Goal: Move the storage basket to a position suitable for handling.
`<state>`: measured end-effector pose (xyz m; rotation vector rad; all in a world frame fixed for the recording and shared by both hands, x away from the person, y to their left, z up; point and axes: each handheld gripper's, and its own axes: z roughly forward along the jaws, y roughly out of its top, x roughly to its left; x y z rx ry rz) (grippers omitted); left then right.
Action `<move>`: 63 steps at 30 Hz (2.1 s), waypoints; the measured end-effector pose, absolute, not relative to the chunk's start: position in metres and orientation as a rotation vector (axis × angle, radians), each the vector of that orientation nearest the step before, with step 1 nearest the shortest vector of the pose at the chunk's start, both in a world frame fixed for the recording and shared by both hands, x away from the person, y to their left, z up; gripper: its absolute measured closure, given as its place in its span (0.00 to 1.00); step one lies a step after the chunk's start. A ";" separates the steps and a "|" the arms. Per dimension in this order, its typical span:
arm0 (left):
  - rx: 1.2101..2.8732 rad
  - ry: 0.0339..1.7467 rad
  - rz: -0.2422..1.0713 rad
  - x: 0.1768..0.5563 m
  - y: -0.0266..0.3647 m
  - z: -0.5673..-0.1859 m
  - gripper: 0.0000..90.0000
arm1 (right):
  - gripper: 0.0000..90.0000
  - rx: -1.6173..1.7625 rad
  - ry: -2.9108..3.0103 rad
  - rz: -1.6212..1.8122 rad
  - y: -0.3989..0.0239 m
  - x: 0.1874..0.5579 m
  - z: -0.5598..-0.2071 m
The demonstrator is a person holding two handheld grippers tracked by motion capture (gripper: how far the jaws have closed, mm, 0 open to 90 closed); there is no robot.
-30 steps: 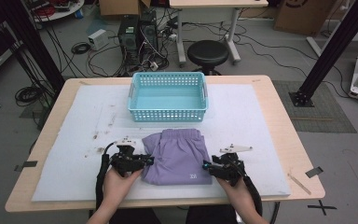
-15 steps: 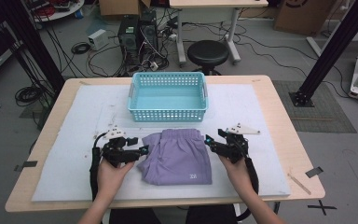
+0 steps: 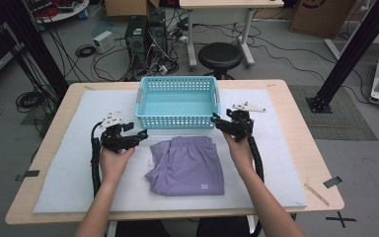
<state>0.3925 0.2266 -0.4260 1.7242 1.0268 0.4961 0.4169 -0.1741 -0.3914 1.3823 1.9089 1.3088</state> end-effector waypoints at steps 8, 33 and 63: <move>1.729 1.049 0.535 0.419 0.226 -0.440 0.30 | 0.49 1.452 1.923 1.230 -0.164 0.450 -0.397; 1.839 0.988 0.462 0.431 0.200 -0.442 0.33 | 0.67 1.513 1.989 1.109 -0.175 0.462 -0.402; 1.833 0.934 0.491 0.412 0.193 -0.435 0.34 | 0.45 1.487 1.909 1.103 -0.198 0.443 -0.398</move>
